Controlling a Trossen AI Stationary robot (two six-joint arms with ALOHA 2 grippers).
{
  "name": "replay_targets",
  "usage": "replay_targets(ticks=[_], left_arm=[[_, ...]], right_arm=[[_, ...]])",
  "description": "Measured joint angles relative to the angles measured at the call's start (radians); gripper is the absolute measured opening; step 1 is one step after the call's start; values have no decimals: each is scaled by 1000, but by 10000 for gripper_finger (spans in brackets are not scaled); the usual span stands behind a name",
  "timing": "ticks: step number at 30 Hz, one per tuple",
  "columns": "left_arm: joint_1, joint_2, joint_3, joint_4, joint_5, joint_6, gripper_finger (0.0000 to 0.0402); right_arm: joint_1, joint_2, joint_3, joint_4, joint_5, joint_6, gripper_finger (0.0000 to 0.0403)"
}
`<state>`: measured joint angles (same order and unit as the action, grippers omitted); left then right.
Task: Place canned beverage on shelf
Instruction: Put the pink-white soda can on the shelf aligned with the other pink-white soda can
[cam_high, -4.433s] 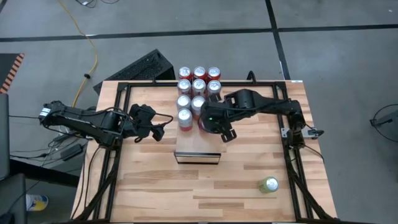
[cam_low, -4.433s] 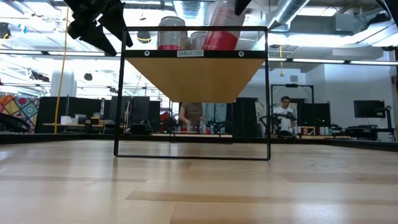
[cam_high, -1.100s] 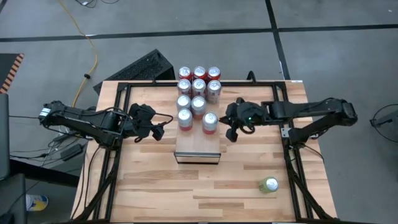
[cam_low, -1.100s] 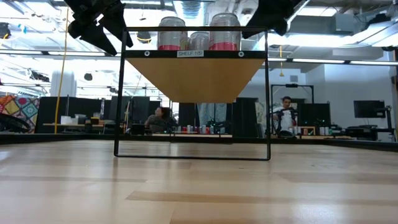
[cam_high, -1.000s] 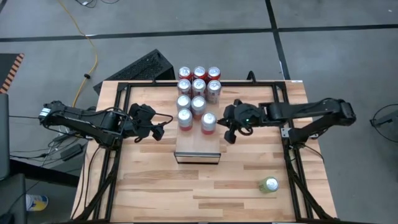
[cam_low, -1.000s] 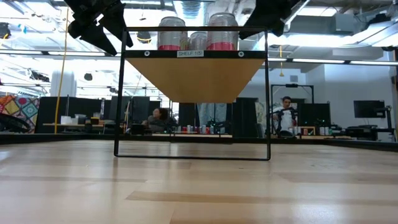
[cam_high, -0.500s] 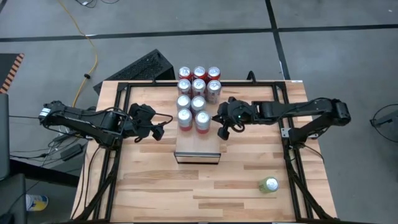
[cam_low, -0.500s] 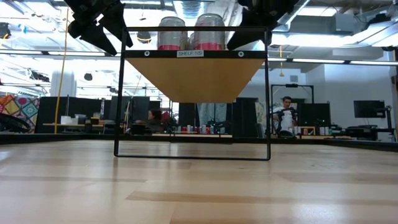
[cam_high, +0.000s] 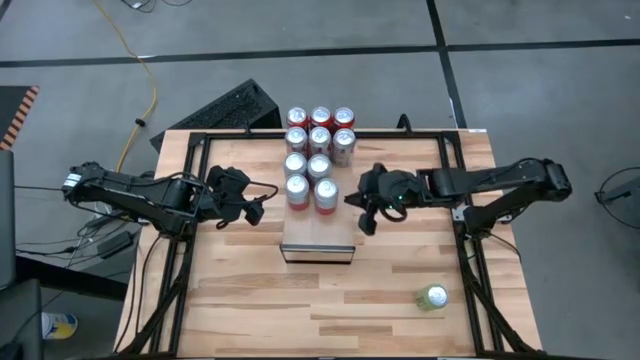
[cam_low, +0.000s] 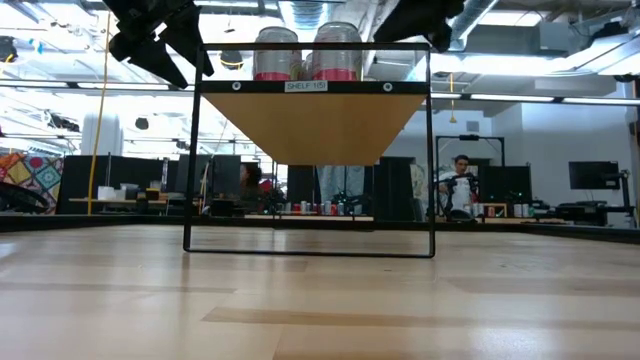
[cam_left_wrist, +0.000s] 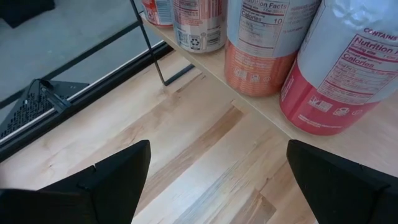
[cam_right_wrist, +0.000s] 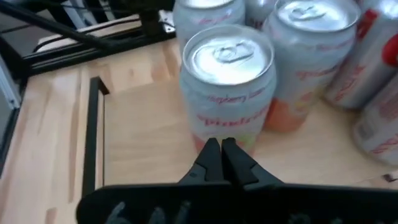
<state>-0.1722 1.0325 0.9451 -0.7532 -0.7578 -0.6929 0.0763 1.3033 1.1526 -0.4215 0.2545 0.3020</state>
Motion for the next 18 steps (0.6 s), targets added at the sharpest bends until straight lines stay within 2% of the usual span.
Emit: replay_targets(ticks=[18], left_arm=[[0,0,0,0,-8,0,363]], right_arm=[[-60,43,0,89,6,-76,0]])
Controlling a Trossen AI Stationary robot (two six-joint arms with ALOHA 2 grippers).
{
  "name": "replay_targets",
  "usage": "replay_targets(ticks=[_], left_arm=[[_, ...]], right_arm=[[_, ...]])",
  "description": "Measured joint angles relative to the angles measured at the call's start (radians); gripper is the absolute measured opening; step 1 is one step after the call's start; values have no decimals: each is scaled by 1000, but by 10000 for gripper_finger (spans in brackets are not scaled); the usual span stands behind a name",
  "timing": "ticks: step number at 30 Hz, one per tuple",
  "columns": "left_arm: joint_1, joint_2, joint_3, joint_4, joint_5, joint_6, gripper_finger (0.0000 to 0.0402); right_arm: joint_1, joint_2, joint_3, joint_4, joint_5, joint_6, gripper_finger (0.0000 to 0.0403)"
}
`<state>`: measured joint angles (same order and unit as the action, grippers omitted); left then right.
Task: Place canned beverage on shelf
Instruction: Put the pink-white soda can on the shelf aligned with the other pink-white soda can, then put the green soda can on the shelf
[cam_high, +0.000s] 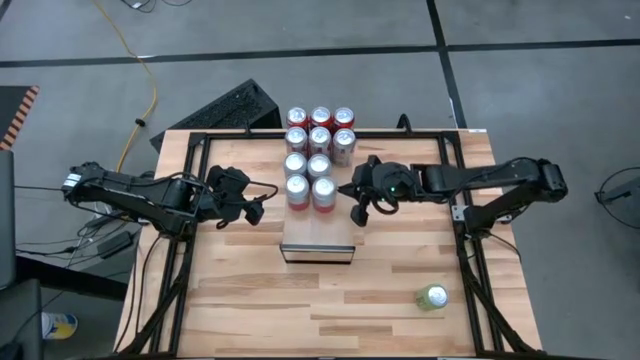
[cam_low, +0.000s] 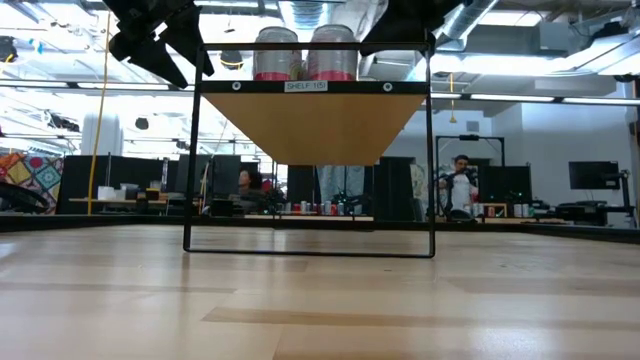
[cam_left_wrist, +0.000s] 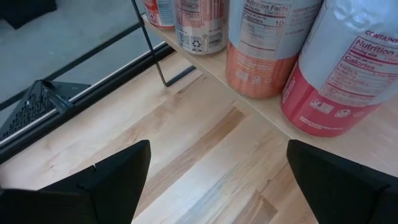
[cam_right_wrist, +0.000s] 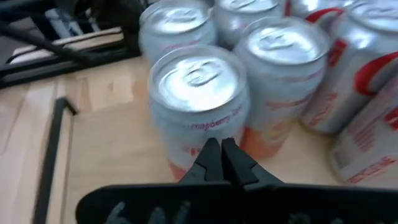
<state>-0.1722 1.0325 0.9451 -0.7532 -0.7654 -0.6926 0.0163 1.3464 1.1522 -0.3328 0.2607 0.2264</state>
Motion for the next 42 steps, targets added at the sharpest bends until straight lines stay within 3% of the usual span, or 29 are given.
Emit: replay_targets(ticks=[11,20,28,33,38,42], left_arm=[[0,0,0,0,-2,0,363],[0,0,0,0,-2,-1,363],[0,0,0,2,-2,-1,363],[0,0,0,2,-2,-1,363],[0,0,0,3,-2,0,363],[0,0,0,3,0,-1,363]], right_arm=[[-11,0,0,34,-11,1,0],[57,0,0,23,-7,27,0],[27,44,2,64,-3,28,0],[34,59,1,68,-47,33,0],[70,18,1,-8,-49,91,0],[115,-48,23,-188,-86,166,0]])
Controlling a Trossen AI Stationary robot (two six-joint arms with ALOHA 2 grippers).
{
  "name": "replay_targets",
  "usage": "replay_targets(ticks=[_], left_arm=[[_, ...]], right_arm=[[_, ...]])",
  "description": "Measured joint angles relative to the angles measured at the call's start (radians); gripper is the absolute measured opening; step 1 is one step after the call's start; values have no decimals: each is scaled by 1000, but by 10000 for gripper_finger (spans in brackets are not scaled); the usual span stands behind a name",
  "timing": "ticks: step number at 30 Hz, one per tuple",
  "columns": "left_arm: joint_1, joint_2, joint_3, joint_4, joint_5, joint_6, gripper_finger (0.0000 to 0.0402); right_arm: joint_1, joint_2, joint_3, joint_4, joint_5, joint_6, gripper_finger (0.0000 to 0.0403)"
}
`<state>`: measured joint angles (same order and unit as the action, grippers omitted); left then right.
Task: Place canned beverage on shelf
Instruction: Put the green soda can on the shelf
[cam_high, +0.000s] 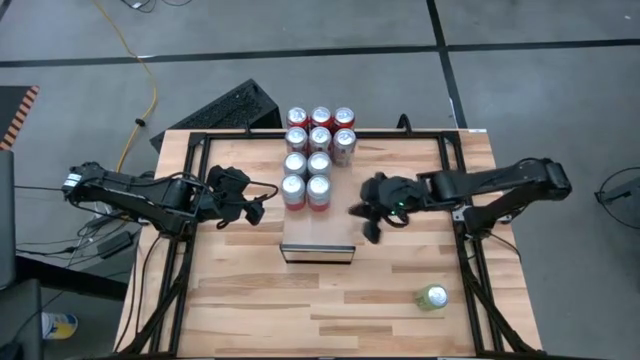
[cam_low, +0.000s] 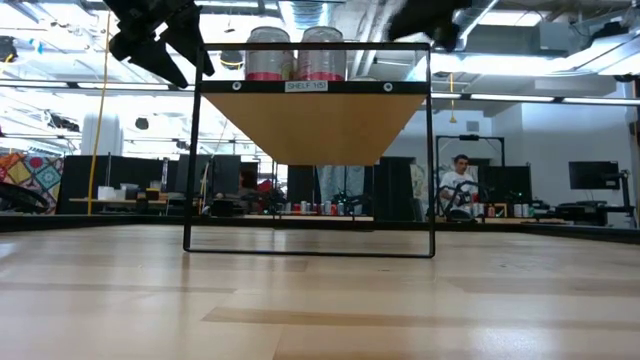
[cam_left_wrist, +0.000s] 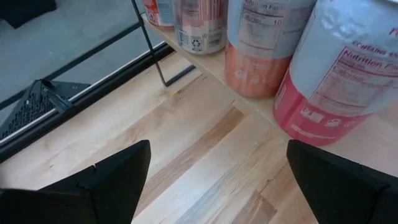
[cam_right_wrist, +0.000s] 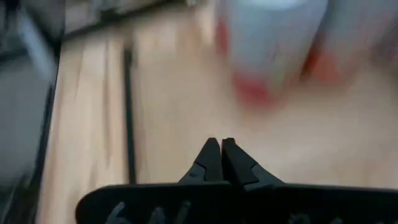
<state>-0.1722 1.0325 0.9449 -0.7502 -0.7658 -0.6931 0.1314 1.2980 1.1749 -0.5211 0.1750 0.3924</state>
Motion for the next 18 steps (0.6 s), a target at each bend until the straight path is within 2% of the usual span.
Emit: replay_targets(ticks=[3,6,8,12,18], left_arm=[[0,-1,0,0,13,5,363],[0,0,0,-1,21,18,363],[0,0,-1,-2,26,17,363],[0,0,0,-1,49,17,363],[0,0,0,-1,61,17,363]], right_arm=[[41,-38,62,-239,-129,72,0],[91,-55,124,-472,-179,167,9],[131,-55,159,-587,-197,217,30],[240,-41,200,-755,-200,359,108],[413,-32,204,-803,-203,636,263]])
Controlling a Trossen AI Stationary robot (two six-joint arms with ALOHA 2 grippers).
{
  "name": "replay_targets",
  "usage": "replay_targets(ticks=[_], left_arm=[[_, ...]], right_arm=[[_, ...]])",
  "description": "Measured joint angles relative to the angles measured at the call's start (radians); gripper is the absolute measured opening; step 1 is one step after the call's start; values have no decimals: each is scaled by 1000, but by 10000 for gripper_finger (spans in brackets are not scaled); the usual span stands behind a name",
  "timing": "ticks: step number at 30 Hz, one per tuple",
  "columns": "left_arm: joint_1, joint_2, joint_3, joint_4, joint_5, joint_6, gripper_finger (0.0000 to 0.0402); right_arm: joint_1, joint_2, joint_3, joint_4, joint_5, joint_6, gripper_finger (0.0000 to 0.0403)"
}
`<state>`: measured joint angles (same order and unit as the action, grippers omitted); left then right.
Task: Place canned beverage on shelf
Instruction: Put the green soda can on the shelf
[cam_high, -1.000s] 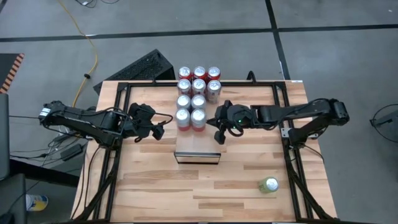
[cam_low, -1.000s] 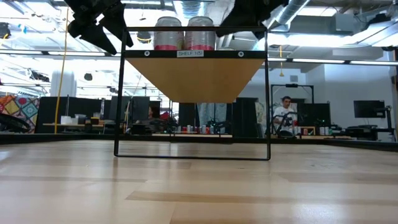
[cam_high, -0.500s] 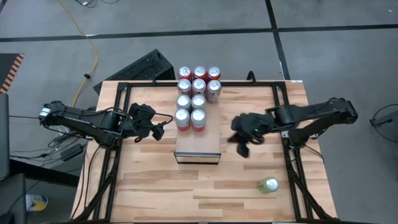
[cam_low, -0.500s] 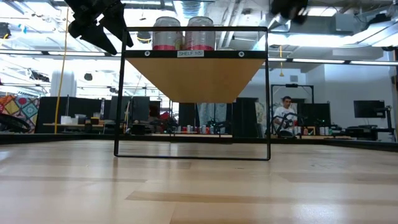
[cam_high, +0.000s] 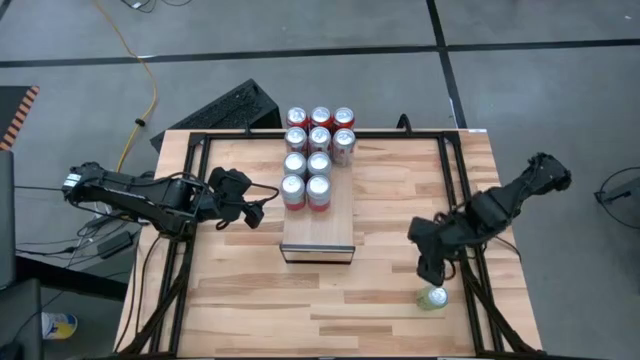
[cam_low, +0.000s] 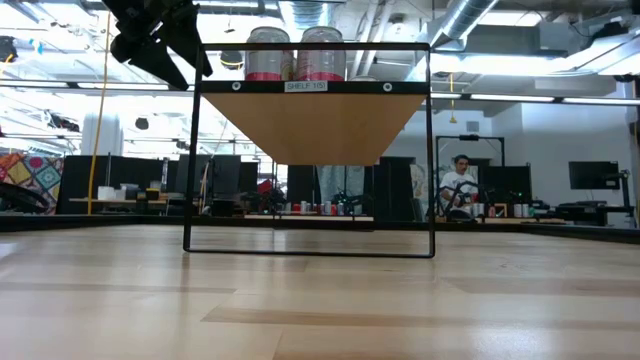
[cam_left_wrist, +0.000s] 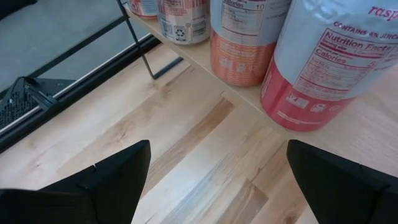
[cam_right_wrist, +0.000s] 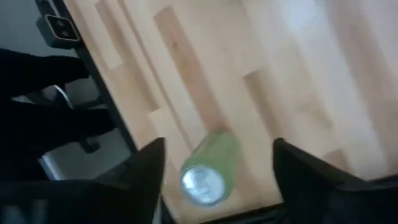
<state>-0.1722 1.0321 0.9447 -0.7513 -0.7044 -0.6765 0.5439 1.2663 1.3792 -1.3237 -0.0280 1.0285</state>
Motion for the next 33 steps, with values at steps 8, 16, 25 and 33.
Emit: replay_targets(ticks=[8,16,25,33], left_arm=[[0,0,0,0,10,12,363],[0,0,0,0,20,28,363],[0,0,0,1,20,27,363],[0,0,0,1,20,26,363]], right_arm=[[137,41,0,-37,-8,289,343],[241,173,0,-39,-22,307,345],[274,258,-6,-67,-41,307,345],[282,248,-71,-67,14,334,345]])
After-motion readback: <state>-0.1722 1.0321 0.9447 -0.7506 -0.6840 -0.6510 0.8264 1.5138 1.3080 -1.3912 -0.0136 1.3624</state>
